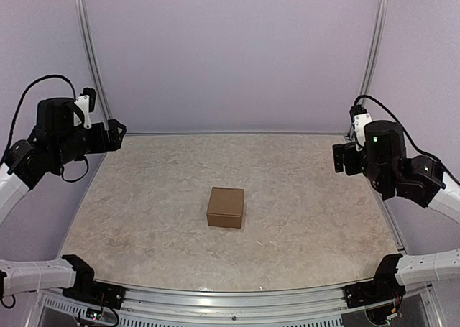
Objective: Fold the paper box
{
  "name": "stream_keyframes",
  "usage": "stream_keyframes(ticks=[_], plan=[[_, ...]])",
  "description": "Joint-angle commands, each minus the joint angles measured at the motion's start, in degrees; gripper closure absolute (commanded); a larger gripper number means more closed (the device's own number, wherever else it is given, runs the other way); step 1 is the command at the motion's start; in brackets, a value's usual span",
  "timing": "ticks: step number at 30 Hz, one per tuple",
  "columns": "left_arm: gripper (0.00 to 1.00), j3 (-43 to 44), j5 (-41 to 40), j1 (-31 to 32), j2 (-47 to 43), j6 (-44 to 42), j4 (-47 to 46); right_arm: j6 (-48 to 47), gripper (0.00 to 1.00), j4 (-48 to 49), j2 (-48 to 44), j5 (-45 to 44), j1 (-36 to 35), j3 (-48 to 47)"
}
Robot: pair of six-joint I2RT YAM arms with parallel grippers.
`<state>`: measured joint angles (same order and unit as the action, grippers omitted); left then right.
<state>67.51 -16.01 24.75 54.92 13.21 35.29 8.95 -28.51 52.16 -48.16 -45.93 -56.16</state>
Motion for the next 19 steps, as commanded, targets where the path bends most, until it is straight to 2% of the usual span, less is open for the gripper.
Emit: stream_keyframes(ticks=[1, 7, 19], plan=[[0.01, -9.55, 0.53, -0.38, -7.76, -3.16, -7.96, -2.12, 0.00, 2.83, -0.94, 0.56, 0.43, 3.28], [0.01, -15.54, 4.79, -0.27, -13.81, -4.00, -11.00, -2.16, 0.00, 1.73, 0.65, 2.24, 0.43, 3.13], [0.01, -13.71, 5.16, -0.41, -10.23, -3.77, -8.54, -2.05, 0.00, 4.88, 1.54, 2.10, 0.48, 5.00]])
